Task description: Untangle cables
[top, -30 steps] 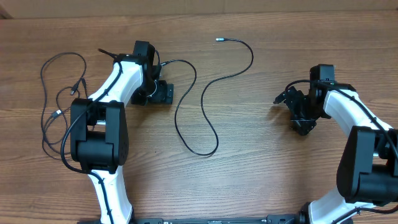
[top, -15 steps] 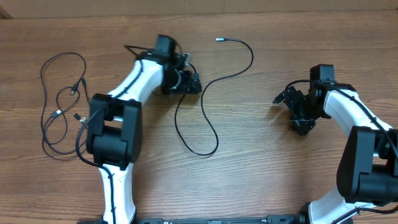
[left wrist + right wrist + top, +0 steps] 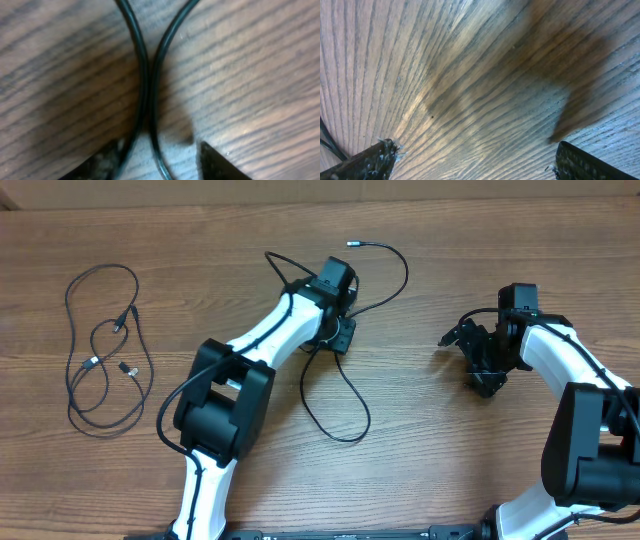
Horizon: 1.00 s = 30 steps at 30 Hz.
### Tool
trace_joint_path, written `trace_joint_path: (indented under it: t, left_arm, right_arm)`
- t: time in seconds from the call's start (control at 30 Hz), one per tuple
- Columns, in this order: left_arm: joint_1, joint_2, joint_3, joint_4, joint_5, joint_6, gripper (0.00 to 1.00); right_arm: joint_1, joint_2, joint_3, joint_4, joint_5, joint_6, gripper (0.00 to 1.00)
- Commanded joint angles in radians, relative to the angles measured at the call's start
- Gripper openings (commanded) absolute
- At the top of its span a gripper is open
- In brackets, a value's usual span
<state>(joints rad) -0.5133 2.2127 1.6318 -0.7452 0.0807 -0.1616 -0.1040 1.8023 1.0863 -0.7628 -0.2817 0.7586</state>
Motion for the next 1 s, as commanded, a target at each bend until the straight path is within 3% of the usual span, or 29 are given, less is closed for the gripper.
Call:
trace_joint_path:
  t: [0.0,0.07,0.1,0.23,0.4,0.57,0.73,0.8,0.97]
  left_arm:
    - [-0.019,0.084,-0.043,-0.035,-0.083,-0.018,0.45]
    - [-0.019,0.084,-0.043,-0.048,-0.092,-0.018,0.37]
    - [-0.018,0.084,-0.043,-0.06,-0.092,-0.005,0.27]
    - [-0.004,0.084,-0.043,-0.098,-0.097,0.056,0.04]
    - [0.018,0.084,-0.043,-0.179,-0.034,0.179,0.04]
    - [0.044,0.084,-0.043,-0.33,0.227,0.39,0.07]
    - [0.064,0.084,-0.043,-0.457,0.197,0.396,0.09]
    - [0.068,0.084,-0.043,-0.483,0.193,0.378,0.17]
    - [0.07,0.084,-0.043,-0.514,0.193,0.324,0.83]
  right_arm:
    - [-0.004,0.002,-0.007,0.002,-0.001,-0.001,1.0]
    - [-0.004,0.002,-0.007,0.002,-0.001,-0.001,1.0]
    - [-0.004,0.002,-0.007,0.002,-0.001,-0.001,1.0]
    - [-0.004,0.002,-0.007,0.002,-0.001,-0.001,1.0]
    - [-0.004,0.002,-0.007,0.001,-0.001,-0.001,1.0]
    - [-0.004,0.002,-0.007,0.002,-0.002,-0.001,1.0]
    - [-0.004,0.002,-0.007,0.002,-0.001,-0.001,1.0]
    - [-0.004,0.002,-0.007,0.002,-0.001,-0.001,1.0]
    - [-0.004,0.002,-0.007,0.002,-0.002,-0.001,1.0]
